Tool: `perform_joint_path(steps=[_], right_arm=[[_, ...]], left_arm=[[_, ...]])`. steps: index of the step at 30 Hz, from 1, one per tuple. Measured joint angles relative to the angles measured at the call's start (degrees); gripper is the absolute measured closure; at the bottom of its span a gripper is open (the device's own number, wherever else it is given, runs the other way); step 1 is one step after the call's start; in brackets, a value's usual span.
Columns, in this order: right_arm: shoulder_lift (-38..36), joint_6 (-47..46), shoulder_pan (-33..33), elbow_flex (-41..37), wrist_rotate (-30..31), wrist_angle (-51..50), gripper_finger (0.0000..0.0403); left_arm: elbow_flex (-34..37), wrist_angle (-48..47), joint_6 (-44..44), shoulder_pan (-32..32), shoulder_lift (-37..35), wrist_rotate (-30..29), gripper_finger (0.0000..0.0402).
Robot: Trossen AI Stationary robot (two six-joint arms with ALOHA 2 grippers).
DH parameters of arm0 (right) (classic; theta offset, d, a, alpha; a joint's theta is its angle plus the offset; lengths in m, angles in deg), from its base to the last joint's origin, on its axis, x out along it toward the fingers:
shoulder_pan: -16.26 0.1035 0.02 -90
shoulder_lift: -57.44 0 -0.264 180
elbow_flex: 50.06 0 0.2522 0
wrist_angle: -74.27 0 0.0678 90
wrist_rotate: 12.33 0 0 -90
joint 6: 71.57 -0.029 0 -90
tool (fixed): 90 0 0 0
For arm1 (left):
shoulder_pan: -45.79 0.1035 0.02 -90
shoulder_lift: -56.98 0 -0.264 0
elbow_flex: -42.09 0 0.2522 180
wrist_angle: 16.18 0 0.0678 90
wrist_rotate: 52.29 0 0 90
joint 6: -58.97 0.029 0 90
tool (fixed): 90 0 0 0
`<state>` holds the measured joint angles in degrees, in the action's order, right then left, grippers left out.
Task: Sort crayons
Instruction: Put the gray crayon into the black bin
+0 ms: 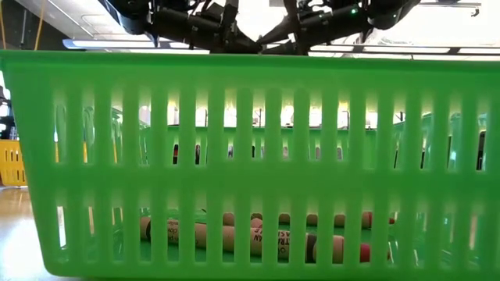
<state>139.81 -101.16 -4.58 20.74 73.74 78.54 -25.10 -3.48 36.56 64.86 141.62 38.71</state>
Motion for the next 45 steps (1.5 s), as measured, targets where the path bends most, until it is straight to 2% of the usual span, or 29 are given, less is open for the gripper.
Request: perform_joint_path(steps=[9,15,21,28,32,36,40,45], right_arm=[[2.07,0.1,0.0,0.0,2.1,3.45,0.0302],[2.05,1.5,0.02,0.0,2.2,3.77,0.0388],[2.03,1.16,-0.14,0.0,2.46,3.75,0.0397],[0.8,-0.57,-3.49,-0.02,2.85,-0.97,0.04],[-2.09,-1.51,-5.96,-0.02,2.6,-10.15,0.04],[-7.59,-3.55,-6.29,-0.02,-0.12,-29.49,0.0401],[-14.19,-9.67,-2.64,-0.02,-1.36,-51.56,0.0402],[-20.74,-21.45,5.8,-0.02,-0.49,-70.65,0.0402]], left_arm=[[0.01,-1.92,-0.02,-0.02,0.0,-0.04,0.0401],[0.01,-1.96,0.0,0.0,0.0,-0.46,0.0401],[0.01,-1.84,0.0,-0.02,0.0,-3.07,0.0393],[-0.01,-1.64,-0.02,0.03,0.0,-3.6,0.0347],[-0.01,-1.67,-0.02,0.02,0.0,-3.17,0.0319],[-0.01,-1.72,0.0,0.02,0.0,-3.14,0.0301],[-0.03,-2.12,0.0,0.02,0.0,-2.59,0.0296],[-0.05,-3.35,0.18,0.6,0.0,-2.5,0.0299]])
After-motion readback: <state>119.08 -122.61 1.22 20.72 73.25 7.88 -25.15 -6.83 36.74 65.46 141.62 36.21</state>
